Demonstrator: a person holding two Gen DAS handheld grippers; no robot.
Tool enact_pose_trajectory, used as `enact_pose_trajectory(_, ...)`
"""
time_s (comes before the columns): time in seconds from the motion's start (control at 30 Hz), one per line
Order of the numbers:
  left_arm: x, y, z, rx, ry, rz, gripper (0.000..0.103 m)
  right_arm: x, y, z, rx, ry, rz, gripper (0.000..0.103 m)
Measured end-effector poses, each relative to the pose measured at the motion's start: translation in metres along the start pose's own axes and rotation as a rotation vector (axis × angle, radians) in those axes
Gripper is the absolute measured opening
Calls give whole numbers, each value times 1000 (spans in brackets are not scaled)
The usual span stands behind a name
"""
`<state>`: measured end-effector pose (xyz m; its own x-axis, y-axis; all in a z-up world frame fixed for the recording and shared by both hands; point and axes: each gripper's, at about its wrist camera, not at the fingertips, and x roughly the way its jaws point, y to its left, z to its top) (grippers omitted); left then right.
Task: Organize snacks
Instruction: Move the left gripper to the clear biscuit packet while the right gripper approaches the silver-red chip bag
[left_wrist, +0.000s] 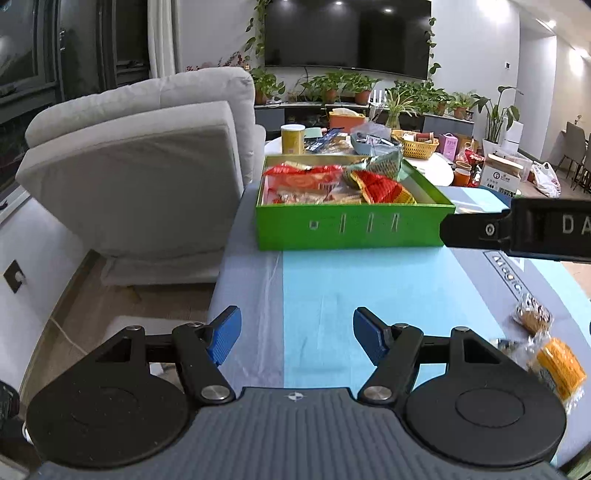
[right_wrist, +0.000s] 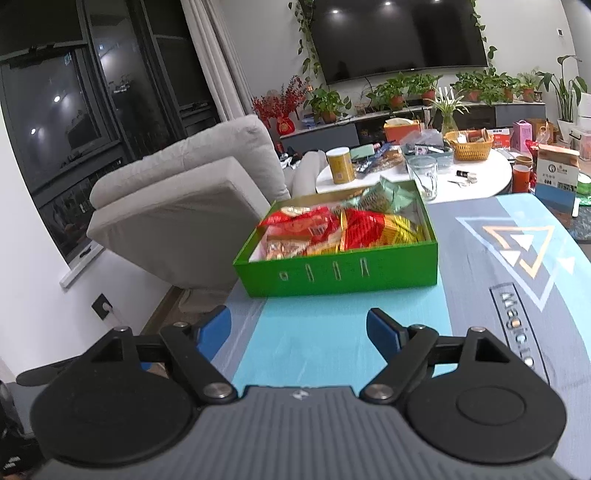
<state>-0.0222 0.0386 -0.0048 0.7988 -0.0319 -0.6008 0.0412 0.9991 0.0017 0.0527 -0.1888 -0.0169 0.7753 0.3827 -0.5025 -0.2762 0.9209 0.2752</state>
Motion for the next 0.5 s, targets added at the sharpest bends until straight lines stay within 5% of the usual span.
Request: enact_pose_trajectory(0.5,-23,-9,-42,-16,61,31,65,-20,-8,-34,-15,23,-38,56)
